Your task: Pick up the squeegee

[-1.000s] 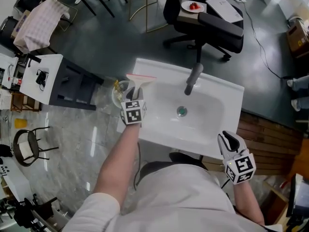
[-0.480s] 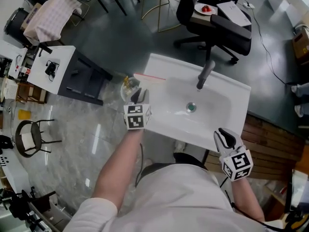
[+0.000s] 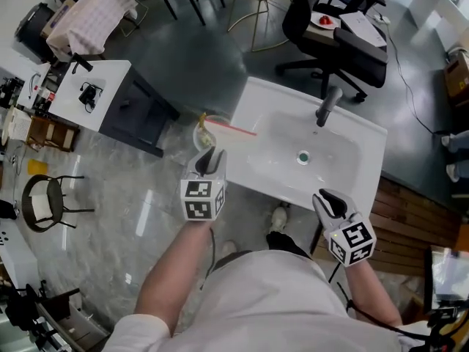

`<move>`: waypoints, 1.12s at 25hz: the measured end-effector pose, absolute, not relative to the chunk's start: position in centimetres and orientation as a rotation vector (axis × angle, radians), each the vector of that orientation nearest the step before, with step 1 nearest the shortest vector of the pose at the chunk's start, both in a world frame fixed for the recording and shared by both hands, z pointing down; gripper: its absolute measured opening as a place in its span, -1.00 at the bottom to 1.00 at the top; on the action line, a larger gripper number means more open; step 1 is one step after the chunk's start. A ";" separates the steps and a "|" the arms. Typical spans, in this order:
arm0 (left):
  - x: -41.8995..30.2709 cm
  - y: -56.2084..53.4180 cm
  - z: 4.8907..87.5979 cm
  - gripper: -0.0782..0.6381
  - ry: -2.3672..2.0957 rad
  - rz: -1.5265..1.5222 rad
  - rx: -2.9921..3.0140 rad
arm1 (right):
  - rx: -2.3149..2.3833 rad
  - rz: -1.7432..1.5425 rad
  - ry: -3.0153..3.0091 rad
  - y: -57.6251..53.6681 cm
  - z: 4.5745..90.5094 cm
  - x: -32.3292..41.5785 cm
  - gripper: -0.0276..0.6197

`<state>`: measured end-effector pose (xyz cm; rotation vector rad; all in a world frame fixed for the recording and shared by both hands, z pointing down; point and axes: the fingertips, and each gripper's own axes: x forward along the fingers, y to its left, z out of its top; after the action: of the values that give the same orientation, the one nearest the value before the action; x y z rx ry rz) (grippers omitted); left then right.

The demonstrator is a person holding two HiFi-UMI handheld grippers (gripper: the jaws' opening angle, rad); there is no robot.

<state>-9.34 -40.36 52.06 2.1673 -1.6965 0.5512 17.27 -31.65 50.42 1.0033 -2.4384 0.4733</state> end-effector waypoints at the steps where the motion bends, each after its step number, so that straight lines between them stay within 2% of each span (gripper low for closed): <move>1: -9.8 -39.3 51.5 -0.49 -1.691 0.543 2.178 | 0.997 0.473 -2.446 -31.3 50.2 16.4 -0.73; 13: -15.7 -27.8 44.8 -0.49 -1.657 0.435 2.294 | 1.008 0.392 -2.479 -25.0 47.4 7.7 -0.73; 22: -19.3 -19.1 42.5 -0.49 -1.606 0.422 2.369 | 1.061 0.330 -2.454 -17.9 46.7 4.4 -0.89; 28: -20.4 -14.4 42.2 -0.49 -1.559 0.408 2.398 | 1.073 0.310 -2.448 -13.6 46.6 2.4 -0.91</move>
<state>-20.40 -14.37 42.16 2.3984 -1.5589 0.4079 2.41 -13.58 46.63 1.0733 -2.4483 0.3099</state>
